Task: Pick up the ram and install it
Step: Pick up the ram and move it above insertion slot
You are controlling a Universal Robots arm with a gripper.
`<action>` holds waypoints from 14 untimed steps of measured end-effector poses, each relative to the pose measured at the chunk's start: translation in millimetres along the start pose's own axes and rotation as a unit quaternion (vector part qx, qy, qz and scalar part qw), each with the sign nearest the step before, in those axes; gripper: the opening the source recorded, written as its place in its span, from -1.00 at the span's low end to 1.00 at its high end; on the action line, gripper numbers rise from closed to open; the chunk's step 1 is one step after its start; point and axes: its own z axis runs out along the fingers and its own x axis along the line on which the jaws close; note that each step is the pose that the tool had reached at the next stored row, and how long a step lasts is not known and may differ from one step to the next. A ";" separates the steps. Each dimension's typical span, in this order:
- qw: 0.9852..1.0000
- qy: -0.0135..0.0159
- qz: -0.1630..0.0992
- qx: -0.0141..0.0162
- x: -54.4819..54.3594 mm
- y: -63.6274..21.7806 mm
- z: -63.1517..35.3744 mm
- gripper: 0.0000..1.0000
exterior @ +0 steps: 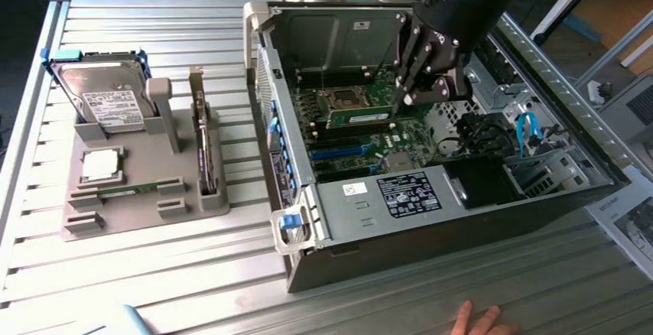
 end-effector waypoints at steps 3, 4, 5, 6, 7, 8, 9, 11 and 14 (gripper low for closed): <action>1.000 0.000 0.000 0.000 -6.3 -0.1 0.3 -0.76; 1.000 0.000 0.000 0.000 -8.6 -0.1 0.5 -0.76; 1.000 0.000 0.000 0.000 -9.9 -0.2 0.6 -0.76; 1.000 0.000 0.000 0.000 -12.2 -0.2 0.7 -0.76; 1.000 0.000 0.000 0.000 -13.7 -0.3 0.8 -0.76; 1.000 0.000 0.000 0.000 -15.5 -0.4 0.9 -0.76; 1.000 0.000 0.000 0.000 -18.0 -0.6 1.1 -0.76; 1.000 0.000 0.000 0.000 -23.3 -0.9 1.6 -0.76; 1.000 0.000 0.000 0.000 -28.4 -1.4 1.9 -0.76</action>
